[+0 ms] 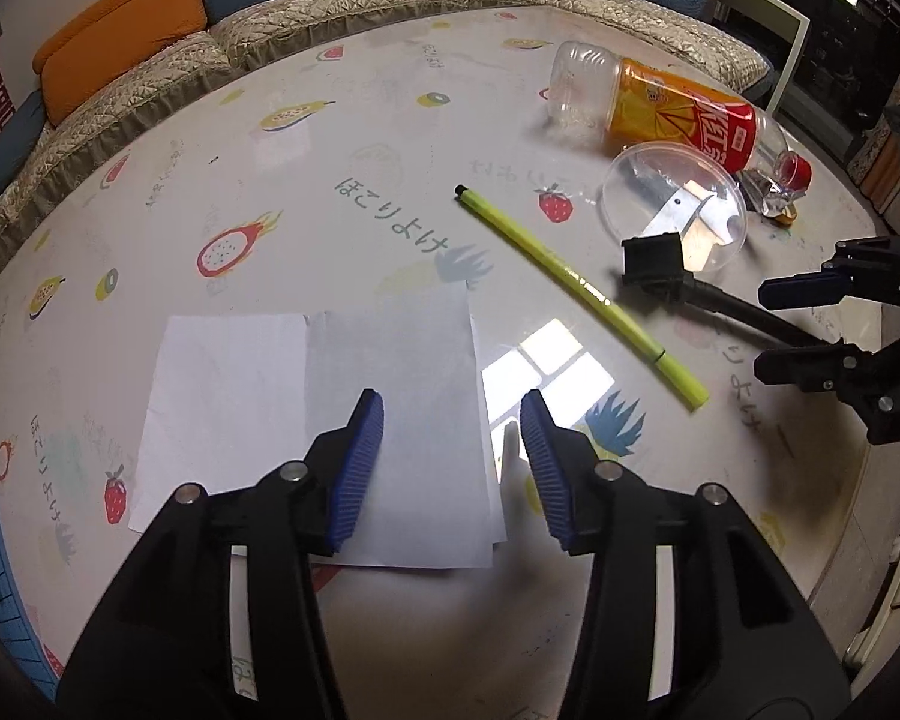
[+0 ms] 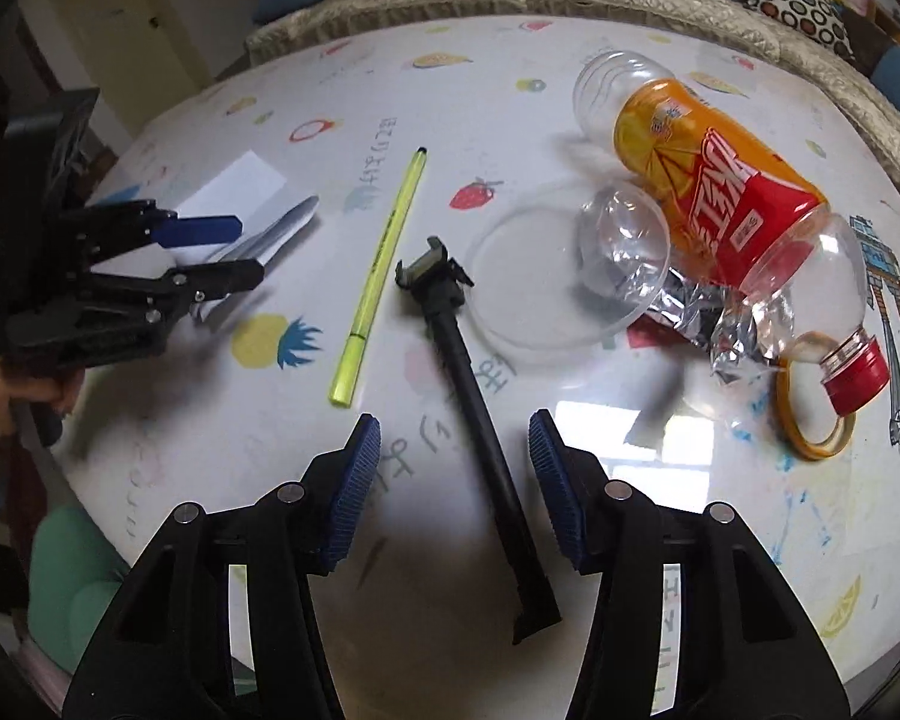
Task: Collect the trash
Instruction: 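Grasp the black selfie stick with the right gripper while the left grasps the white paper, then carry the black stick and white paper over the bin and open both grippers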
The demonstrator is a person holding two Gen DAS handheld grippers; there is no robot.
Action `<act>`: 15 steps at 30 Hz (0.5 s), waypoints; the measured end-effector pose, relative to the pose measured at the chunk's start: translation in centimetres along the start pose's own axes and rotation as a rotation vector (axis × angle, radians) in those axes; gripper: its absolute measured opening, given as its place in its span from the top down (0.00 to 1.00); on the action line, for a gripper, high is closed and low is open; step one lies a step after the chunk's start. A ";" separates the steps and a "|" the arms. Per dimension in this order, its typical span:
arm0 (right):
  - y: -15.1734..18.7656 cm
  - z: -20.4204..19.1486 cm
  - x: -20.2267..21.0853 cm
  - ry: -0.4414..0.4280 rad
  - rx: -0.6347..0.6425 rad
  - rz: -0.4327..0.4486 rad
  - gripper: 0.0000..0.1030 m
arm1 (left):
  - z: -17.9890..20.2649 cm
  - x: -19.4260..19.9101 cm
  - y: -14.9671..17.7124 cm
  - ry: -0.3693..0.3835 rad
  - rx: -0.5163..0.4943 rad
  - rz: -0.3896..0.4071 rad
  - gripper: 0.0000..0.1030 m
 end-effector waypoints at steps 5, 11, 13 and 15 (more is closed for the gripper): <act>0.2 -0.2 -0.6 0.060 0.036 -0.012 0.87 | 0.5 -0.4 0.5 0.003 -0.013 -0.006 0.75; -0.5 -0.6 0.4 0.014 0.009 0.005 0.91 | 0.6 0.0 0.4 0.044 0.003 -0.009 1.00; -0.7 -0.5 1.4 -0.006 -0.021 0.031 0.91 | 0.4 0.6 0.4 0.057 0.024 0.009 1.00; -0.9 -0.3 2.4 -0.022 -0.050 0.050 0.91 | 0.2 1.5 0.4 0.070 0.038 0.031 1.00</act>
Point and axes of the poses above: each gripper's, at about its wrist camera, not at the fingertips, and x roughly against the way its jaws point, z to its right, y to its underside, the point moved 2 cm from there along -x, roughly the way its jaws point, and after that the axes turned 8 degrees about z, right-handed, at the moved point
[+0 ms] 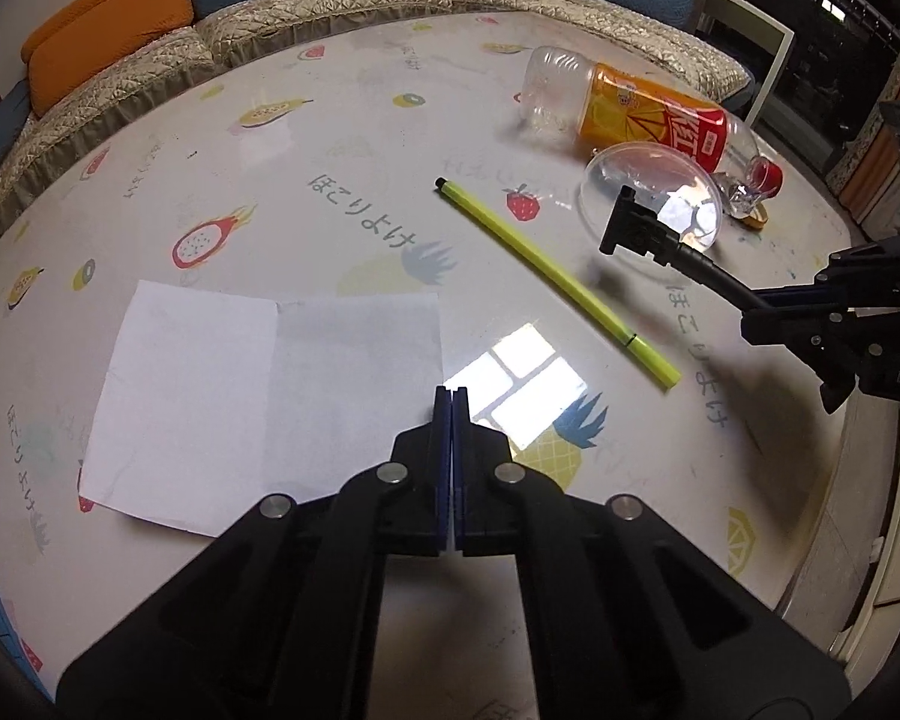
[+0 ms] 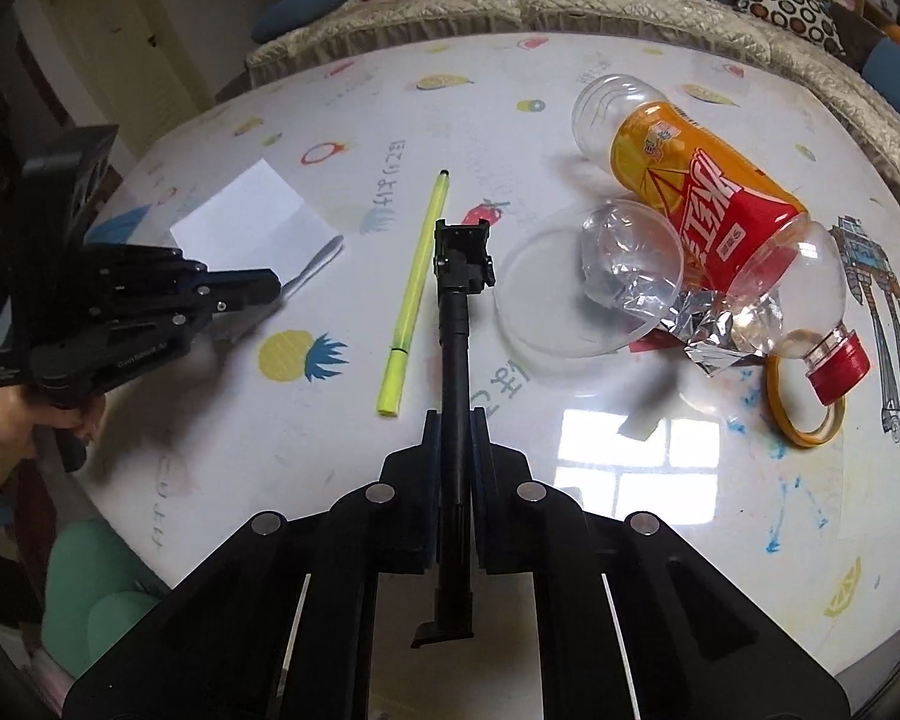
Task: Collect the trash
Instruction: 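Carry the black stick and white paper over the bin and open both grippers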
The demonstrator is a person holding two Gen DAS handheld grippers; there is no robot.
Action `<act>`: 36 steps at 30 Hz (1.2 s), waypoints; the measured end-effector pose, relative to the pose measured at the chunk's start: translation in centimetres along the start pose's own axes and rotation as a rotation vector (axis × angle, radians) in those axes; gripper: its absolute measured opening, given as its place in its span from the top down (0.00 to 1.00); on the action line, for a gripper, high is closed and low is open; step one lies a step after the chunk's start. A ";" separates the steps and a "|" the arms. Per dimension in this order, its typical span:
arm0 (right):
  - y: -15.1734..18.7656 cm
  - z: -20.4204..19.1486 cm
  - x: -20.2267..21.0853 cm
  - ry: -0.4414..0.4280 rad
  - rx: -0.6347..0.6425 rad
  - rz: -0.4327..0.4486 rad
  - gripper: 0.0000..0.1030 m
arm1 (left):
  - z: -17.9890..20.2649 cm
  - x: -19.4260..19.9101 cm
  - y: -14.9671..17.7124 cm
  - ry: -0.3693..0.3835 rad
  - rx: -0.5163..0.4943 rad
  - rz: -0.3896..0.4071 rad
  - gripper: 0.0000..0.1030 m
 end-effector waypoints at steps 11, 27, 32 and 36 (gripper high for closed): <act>-0.2 0.0 3.2 -0.009 -0.038 0.058 0.91 | 0.5 2.4 -0.2 -0.098 -0.090 0.082 0.31; 0.5 0.1 1.8 -0.052 -0.055 0.055 0.90 | 0.0 -1.1 1.0 -0.241 -0.176 0.029 0.73; 0.9 0.1 1.3 -0.062 -0.064 0.050 0.90 | -1.4 0.0 0.9 -0.229 -0.132 0.062 0.97; 1.0 0.0 1.1 -0.064 -0.069 0.048 0.90 | -1.8 1.9 0.3 -0.229 -0.106 0.122 1.00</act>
Point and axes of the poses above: each gripper's, at about its wrist camera, not at the fingertips, and x roughly against the way its jaws point, z to its right, y to its underside, the point moved 2 cm from there along -x, roughly the way its jaws point, and after that the axes turned 8 degrees about z, right-handed, at the moved point
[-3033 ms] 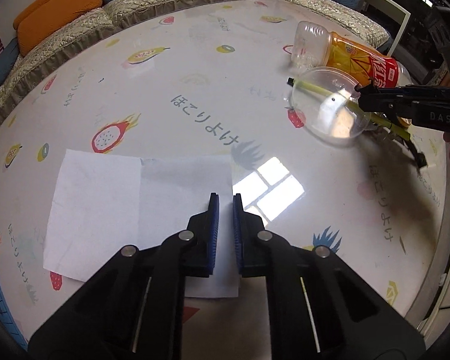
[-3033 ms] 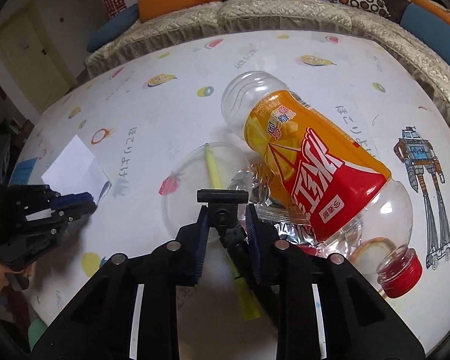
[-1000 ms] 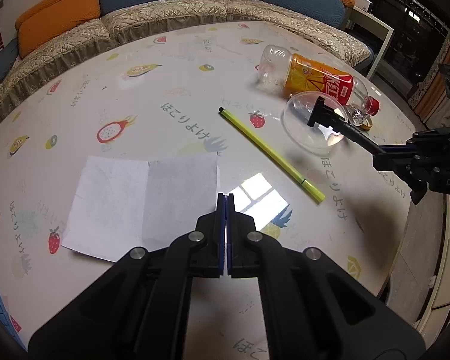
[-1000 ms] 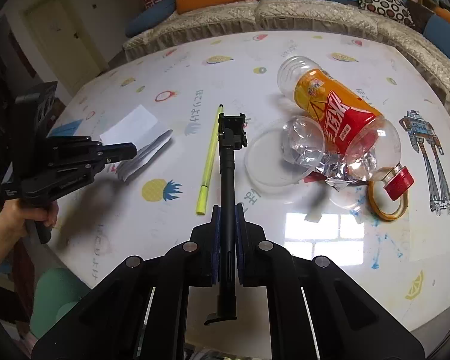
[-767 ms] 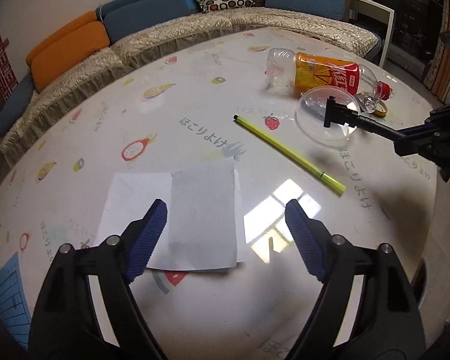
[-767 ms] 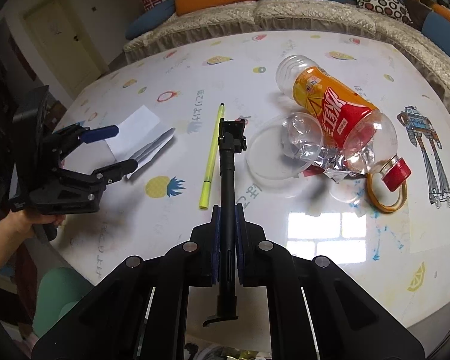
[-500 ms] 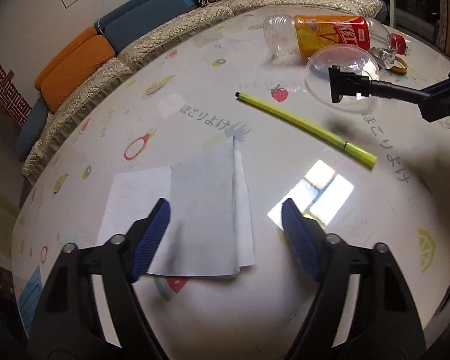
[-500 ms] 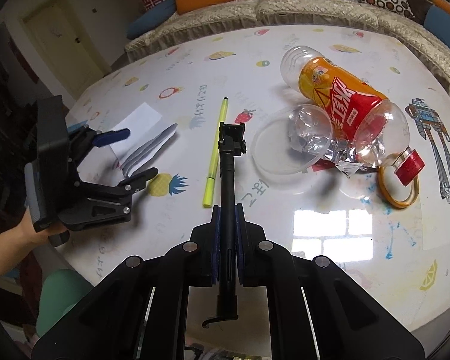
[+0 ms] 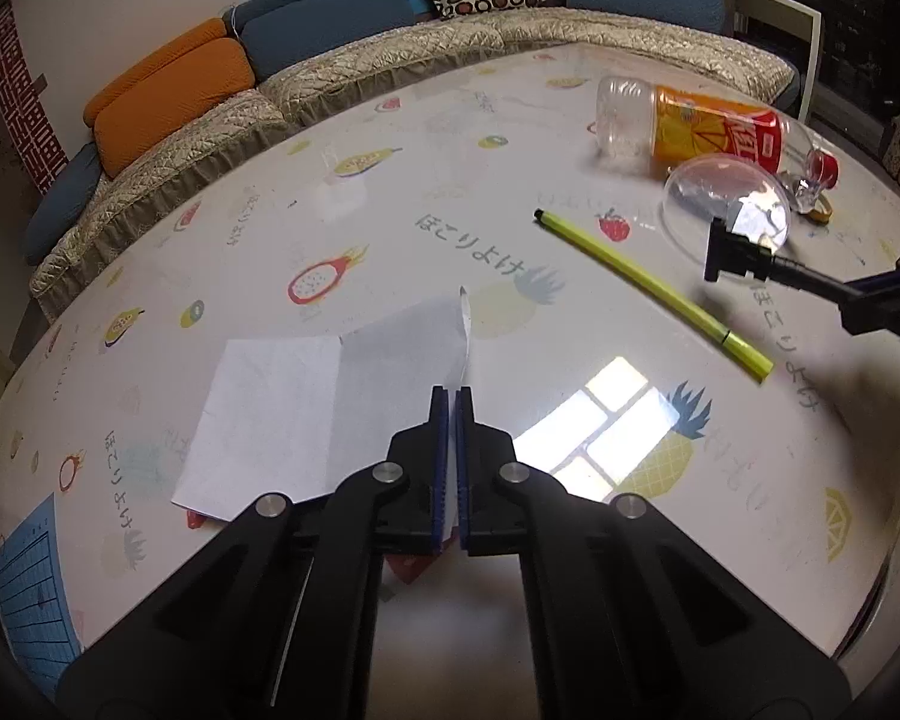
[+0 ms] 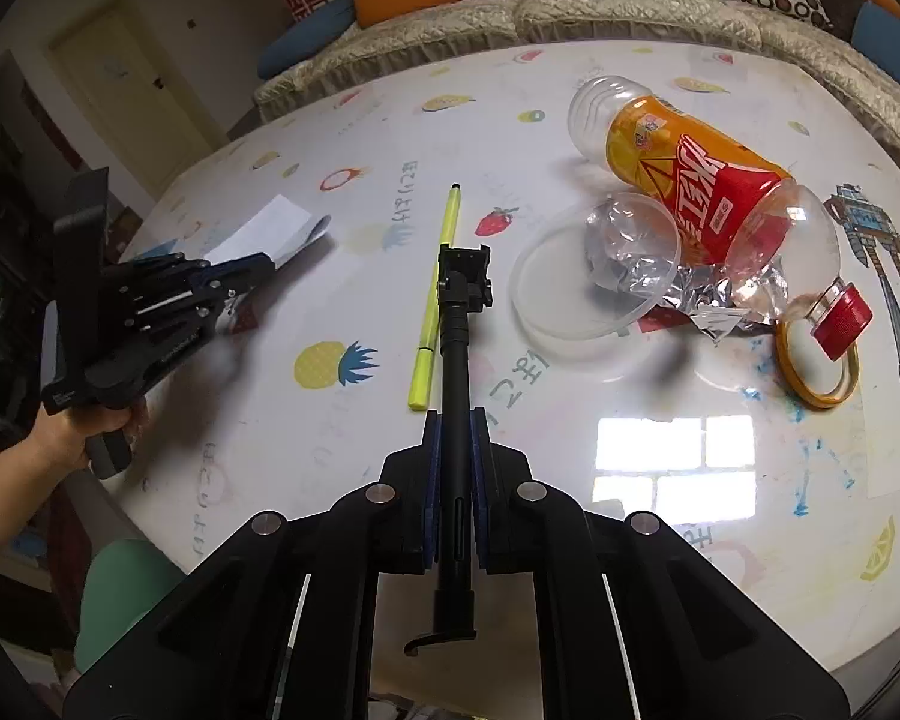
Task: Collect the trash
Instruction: 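Carry the black stick and white paper over the bin and open both grippers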
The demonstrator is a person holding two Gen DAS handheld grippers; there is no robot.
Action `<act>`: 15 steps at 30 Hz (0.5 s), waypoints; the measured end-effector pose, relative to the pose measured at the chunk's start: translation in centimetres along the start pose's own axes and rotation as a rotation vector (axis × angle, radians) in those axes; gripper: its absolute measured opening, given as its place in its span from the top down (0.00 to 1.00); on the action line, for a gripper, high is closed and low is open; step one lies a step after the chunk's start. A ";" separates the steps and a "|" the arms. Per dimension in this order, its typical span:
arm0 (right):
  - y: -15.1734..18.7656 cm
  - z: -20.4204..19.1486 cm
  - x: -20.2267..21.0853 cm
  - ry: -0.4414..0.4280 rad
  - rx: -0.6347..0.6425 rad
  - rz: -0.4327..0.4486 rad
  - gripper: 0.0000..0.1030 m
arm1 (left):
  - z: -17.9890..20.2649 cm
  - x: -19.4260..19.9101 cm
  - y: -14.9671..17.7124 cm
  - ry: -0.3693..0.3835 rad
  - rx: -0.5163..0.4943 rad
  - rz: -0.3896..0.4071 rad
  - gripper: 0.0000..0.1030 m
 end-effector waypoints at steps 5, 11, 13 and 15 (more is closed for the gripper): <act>-0.2 -0.2 0.7 0.000 -0.003 0.019 0.90 | -0.5 2.2 -1.2 0.044 0.032 0.046 1.00; -0.4 -0.4 2.9 0.002 -0.015 0.051 0.90 | -0.3 5.4 -3.3 0.097 0.061 0.097 1.00; -0.5 -0.6 3.9 0.005 -0.015 0.062 0.90 | 0.1 6.5 -3.9 0.116 0.060 0.110 1.00; -0.5 -0.8 5.0 0.007 -0.008 0.073 0.90 | 0.9 7.6 -4.5 0.121 0.047 0.129 1.00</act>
Point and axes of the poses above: each gripper's, at about its wrist camera, not at the fingertips, and x roughly against the way its jaws point, z to its right, y to its underside, the point moved 2 cm from there along -x, roughly the way its jaws point, and after that the axes turned 8 degrees about z, right-handed, at the moved point
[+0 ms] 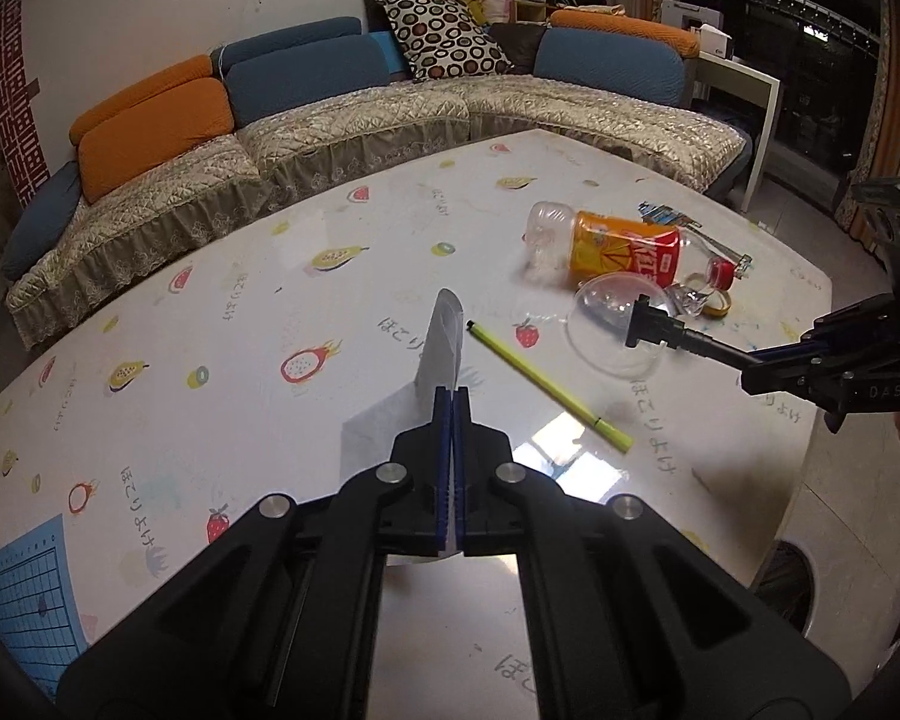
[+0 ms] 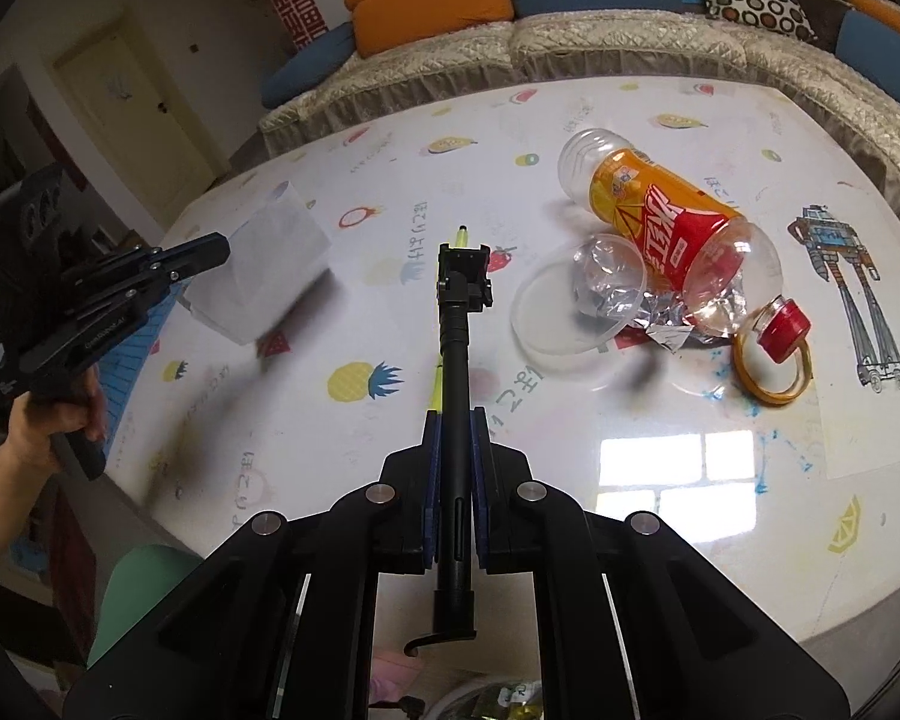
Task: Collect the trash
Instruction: 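Carry the black stick and white paper over the bin and open both grippers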
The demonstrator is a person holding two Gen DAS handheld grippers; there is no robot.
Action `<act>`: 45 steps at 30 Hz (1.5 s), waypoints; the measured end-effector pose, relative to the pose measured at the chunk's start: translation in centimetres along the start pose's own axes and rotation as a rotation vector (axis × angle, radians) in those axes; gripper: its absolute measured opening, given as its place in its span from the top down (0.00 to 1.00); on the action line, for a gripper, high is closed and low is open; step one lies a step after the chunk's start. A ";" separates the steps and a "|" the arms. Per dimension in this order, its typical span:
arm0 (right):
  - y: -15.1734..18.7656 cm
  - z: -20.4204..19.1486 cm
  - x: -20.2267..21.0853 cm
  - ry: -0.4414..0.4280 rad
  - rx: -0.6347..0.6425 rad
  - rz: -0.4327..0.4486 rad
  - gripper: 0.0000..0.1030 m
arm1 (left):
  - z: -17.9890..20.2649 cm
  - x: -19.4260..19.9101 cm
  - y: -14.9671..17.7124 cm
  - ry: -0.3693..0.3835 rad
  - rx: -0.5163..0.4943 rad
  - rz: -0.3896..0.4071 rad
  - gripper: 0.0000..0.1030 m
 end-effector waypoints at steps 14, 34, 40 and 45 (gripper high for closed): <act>1.7 -0.5 10.5 0.035 0.006 0.097 0.90 | 8.4 5.7 -3.2 0.147 -0.053 0.099 1.00; 17.9 2.4 19.2 0.113 -0.182 0.064 0.90 | 24.7 9.5 3.6 0.458 -0.165 0.025 1.00; 24.4 3.5 18.8 0.121 -0.279 0.006 0.90 | 28.8 8.6 8.1 0.535 -0.166 -0.061 1.00; 29.4 5.0 16.4 0.123 -0.375 -0.079 0.90 | 31.4 6.8 12.5 0.562 -0.196 -0.163 1.00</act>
Point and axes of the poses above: each gripper's, at about its wrist camera, not at the fingertips, and x roughly against the way its jaws point, z to its right, y to its underside, the point moved 2 cm from there along -x, roughly the way its jaws point, and after that the axes turned 8 degrees about z, right-handed, at the moved point
